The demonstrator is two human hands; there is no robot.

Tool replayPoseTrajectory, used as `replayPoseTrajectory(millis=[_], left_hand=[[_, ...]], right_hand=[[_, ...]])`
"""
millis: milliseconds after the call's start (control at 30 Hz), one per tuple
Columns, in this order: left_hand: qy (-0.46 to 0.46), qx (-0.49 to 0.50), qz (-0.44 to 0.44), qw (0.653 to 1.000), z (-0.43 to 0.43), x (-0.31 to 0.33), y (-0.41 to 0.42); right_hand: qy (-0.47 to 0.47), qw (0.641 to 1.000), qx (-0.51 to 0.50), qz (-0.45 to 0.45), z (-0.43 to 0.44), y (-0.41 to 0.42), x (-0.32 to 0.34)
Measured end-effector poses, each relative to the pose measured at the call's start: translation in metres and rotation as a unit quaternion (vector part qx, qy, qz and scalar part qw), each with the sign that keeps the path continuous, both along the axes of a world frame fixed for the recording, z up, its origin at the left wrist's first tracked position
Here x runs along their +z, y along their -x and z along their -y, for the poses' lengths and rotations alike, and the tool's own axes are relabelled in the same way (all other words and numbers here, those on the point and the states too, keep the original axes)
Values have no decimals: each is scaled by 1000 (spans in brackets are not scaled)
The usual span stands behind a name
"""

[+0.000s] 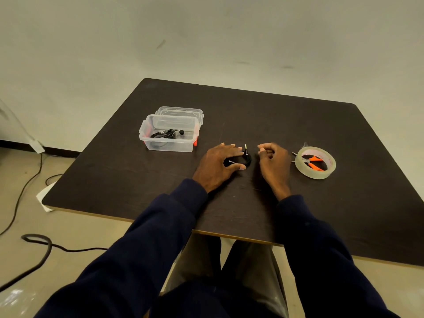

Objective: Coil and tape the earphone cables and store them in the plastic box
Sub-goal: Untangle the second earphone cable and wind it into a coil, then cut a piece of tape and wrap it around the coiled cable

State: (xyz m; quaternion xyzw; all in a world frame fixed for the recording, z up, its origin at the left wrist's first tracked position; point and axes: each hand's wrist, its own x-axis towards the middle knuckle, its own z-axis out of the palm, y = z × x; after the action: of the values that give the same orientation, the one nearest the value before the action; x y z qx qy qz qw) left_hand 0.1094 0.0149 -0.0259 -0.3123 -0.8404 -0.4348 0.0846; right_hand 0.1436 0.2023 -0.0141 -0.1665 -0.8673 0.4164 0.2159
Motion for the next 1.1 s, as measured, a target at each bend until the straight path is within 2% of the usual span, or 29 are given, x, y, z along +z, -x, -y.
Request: replayPoseTrajectory(millis=[133, 200, 300, 400, 500, 600, 667, 700, 767, 833, 867, 1000, 1100], left_hand=[[-135, 85, 38, 986, 5, 9, -1], [-215, 148, 47, 964, 11, 11, 1], [-298, 183, 69, 934, 14, 16, -1], [-280, 149, 53, 947, 10, 19, -13], [-211, 84, 35, 973, 9, 18, -27], [-145, 19, 43, 988, 8, 23, -33], [-135, 1, 50, 990, 3, 27, -33], [-141, -6, 57, 988, -1, 29, -33], [-149, -14, 69, 986, -9, 31, -31], [-142, -15, 65, 988, -17, 32, -31], [-136, -17, 59, 989, -22, 33, -33], [-121, -38, 59, 990, -40, 33, -33], [-74, -45, 60, 994, -51, 31, -26]], right_hand=[[29, 999, 3, -42, 1, -9, 1], [29, 998, 10, -58, 2, -16, 0], [-3, 997, 30, -65, 5, -27, 0], [-55, 994, 73, -59, 3, -38, 3], [-105, 989, 88, -51, -7, -49, 12], [-206, 975, 36, -68, -29, -64, 23], [-252, 963, -27, -92, -48, -73, 33], [-254, 963, -55, -73, -58, -76, 38], [-260, 961, -83, 37, -76, -77, 43], [-293, 941, -67, 153, -87, -76, 40], [-303, 937, -54, 167, -88, -77, 35], [-283, 956, -24, 74, -80, -89, 23], [-270, 960, 24, 66, -68, -95, 24]])
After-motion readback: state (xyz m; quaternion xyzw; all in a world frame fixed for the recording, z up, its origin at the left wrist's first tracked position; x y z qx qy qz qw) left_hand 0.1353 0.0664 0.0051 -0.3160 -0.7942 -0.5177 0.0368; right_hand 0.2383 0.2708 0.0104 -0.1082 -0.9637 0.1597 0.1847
